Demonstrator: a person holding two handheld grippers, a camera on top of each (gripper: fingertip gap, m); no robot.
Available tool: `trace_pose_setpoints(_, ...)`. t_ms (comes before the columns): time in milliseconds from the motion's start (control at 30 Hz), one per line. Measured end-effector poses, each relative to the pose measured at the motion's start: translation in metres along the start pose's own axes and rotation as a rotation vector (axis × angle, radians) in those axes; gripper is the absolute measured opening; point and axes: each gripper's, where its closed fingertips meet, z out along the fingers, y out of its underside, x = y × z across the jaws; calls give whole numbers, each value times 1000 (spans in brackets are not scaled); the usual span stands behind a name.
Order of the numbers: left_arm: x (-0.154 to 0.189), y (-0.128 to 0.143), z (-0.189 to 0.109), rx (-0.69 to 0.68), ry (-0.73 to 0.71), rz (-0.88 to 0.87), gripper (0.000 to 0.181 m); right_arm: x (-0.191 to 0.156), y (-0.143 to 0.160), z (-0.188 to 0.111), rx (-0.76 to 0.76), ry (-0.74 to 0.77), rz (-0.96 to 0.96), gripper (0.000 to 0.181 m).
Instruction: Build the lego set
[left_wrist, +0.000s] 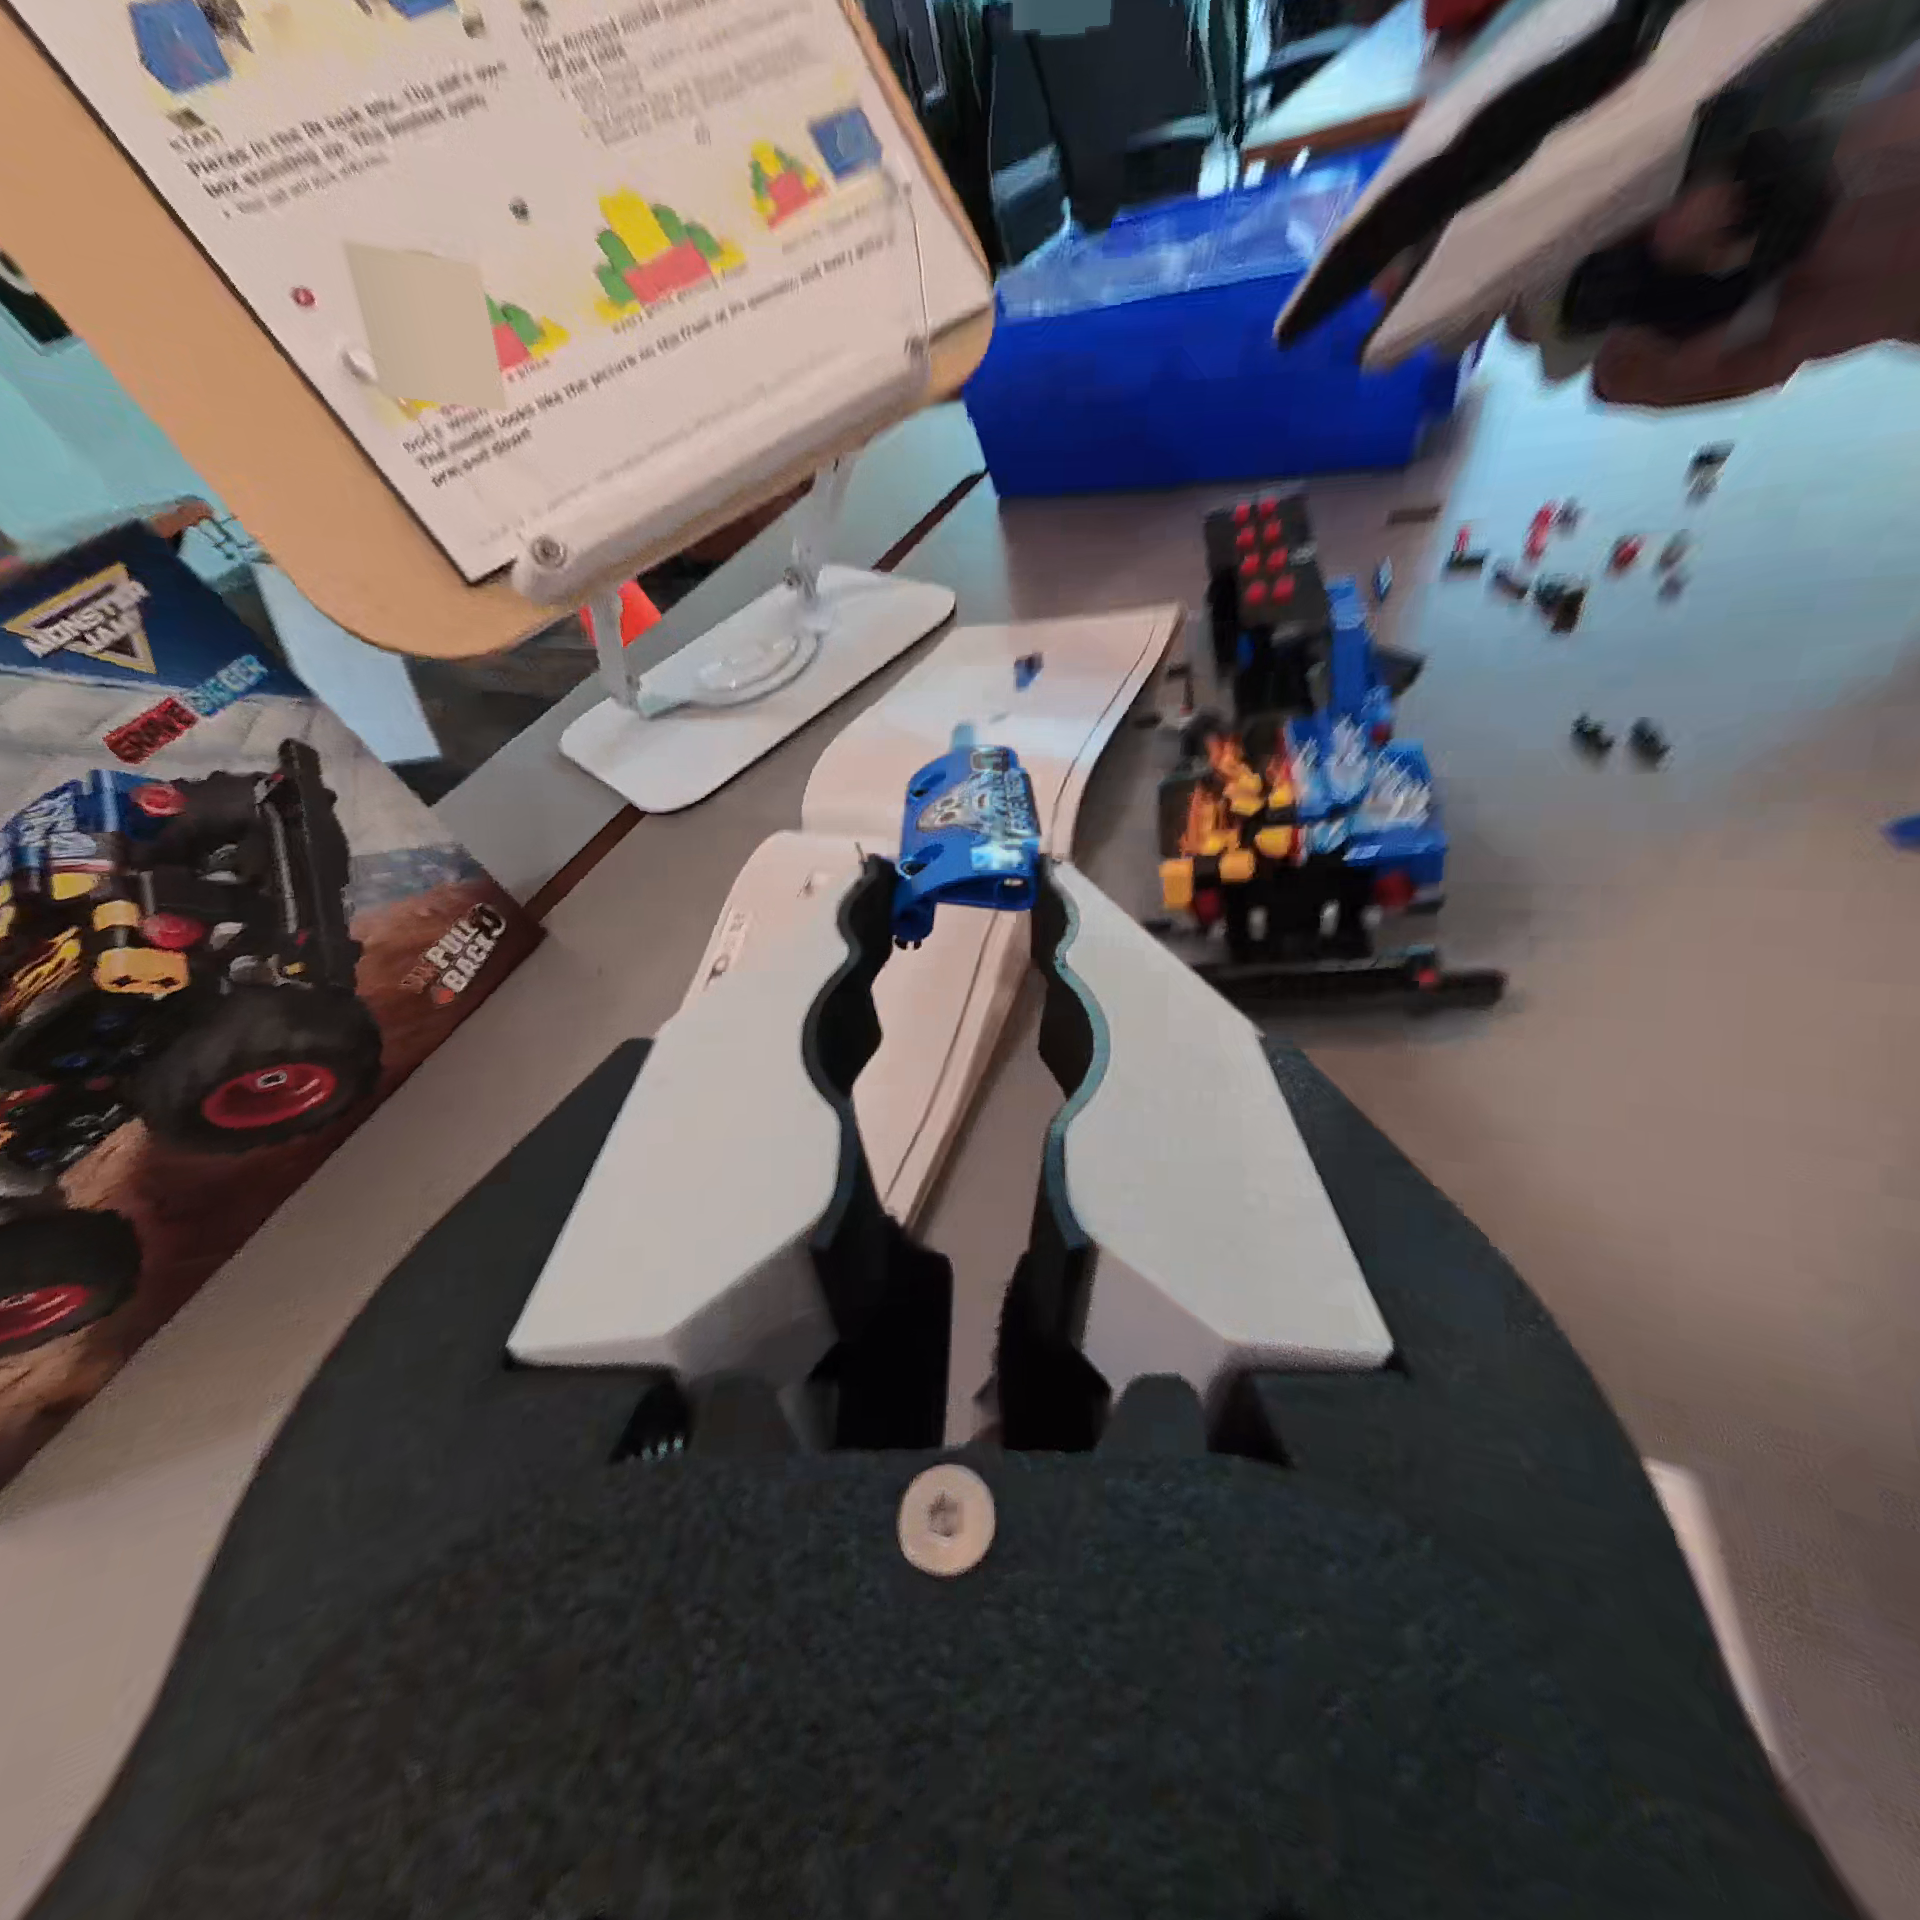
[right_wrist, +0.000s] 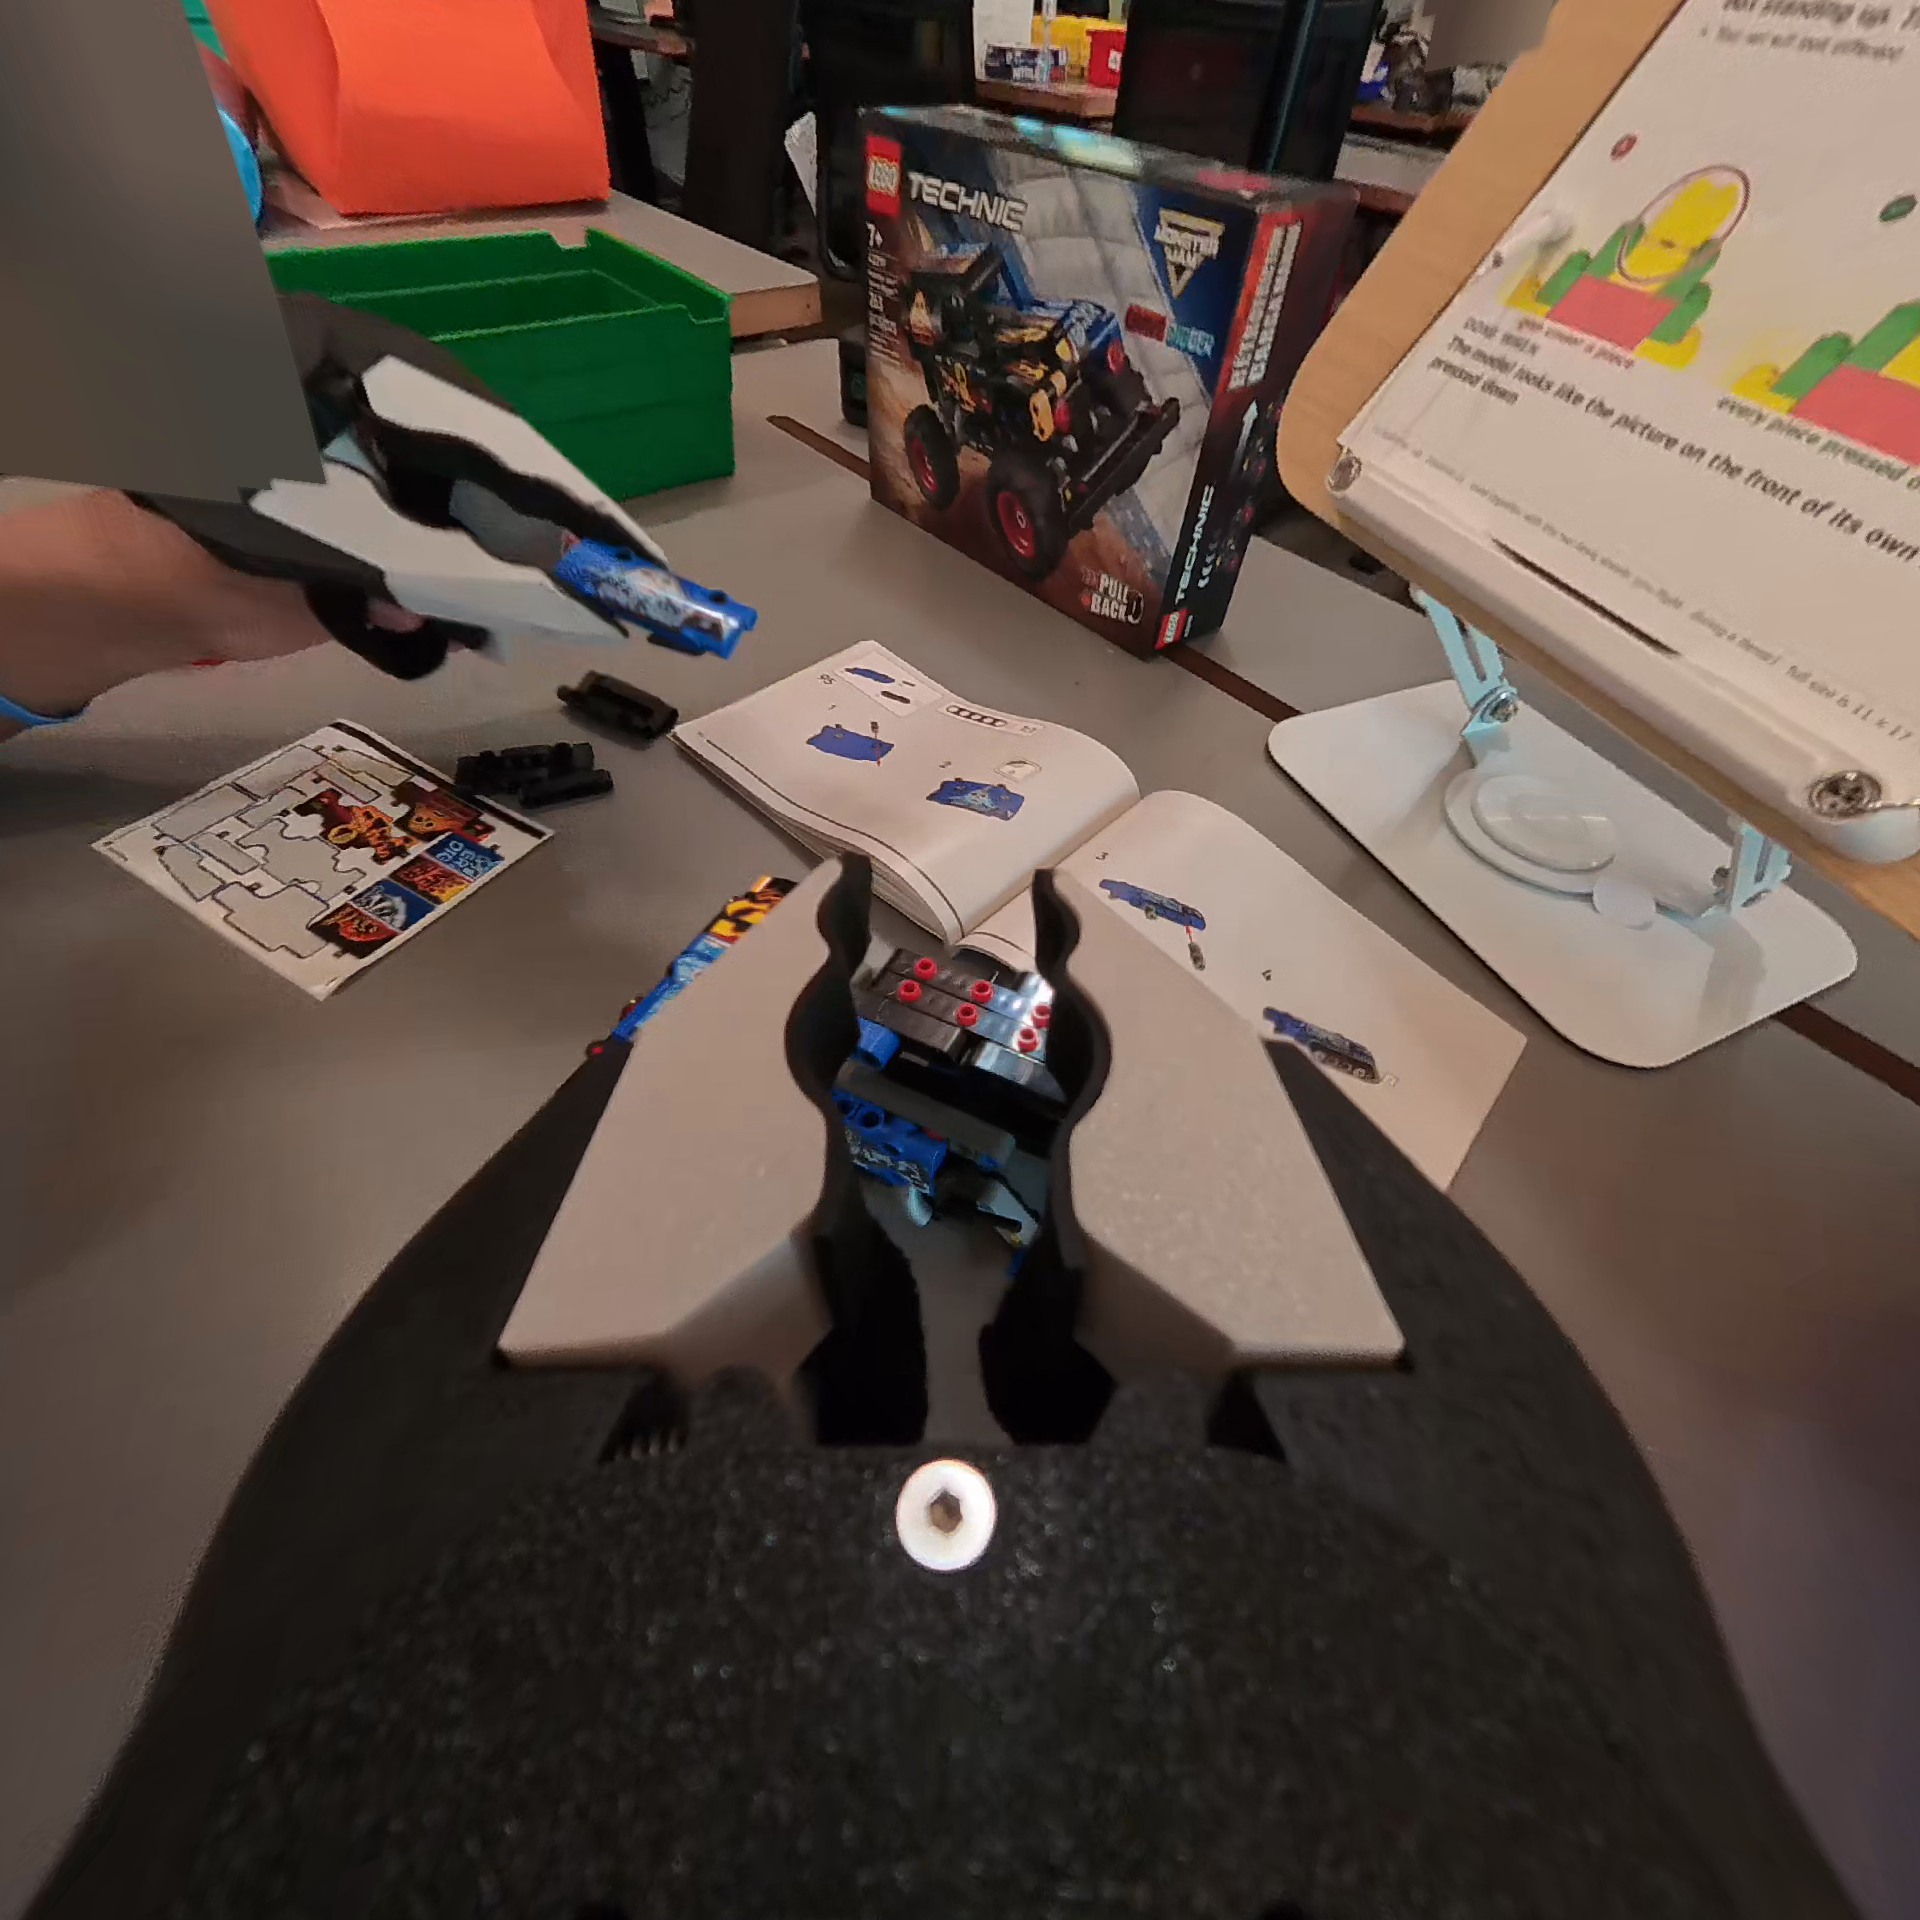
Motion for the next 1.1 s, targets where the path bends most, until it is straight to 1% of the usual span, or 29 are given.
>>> trace_pose_setpoints(33,3,-12,-4,28,22,-54,24,-2,-4,-2,13,-4,-15,30)
trace_pose_setpoints(133,25,-45,-14,74,117,-236,24,-12,-12,-12,38,-45,-12,31)
trace_pose_setpoints(233,63,-64,-22,67,225,-421,24,-30,-9,-28,21,-86,43,35)
trace_pose_setpoints(300,91,-68,-25,67,285,-573,25,-48,-2,-39,21,-108,70,36)
trace_pose_setpoints(367,120,-69,-26,78,368,-742,24,-73,9,-47,21,-139,83,36)
trace_pose_setpoints(467,155,-61,-22,65,457,-896,25,-114,26,-53,10,-185,49,36)
trace_pose_setpoints(500,163,-57,-20,59,470,-919,24,-127,31,-54,10,-207,26,36)
trace_pose_setpoints(567,181,-53,-19,37,514,-937,24,-142,43,-55,-2,-203,-38,36)
trace_pose_setpoints(667,206,-46,-16,-8,533,-883,24,-159,58,-53,-49,-213,-167,37)
trace_pose_setpoints(733,217,-43,-15,-34,548,-863,24,-165,63,-51,-60,-194,-229,37)
trace_pose_setpoints(900,228,-39,-19,-63,624,-909,24,-169,63,-53,-40,-158,-325,26)
trace_pose_setpoints(967,233,-38,-21,-73,682,-936,24,-171,59,-56,-14,-173,-323,20)
trace_pose_setpoints(1000,235,-38,-21,-70,703,-943,24,-178,61,-57,-15,-214,-333,16)
trace_pose_setpoints(1100,233,-38,-20,-66,720,-923,23,-177,63,-57,-16,-193,-391,12)
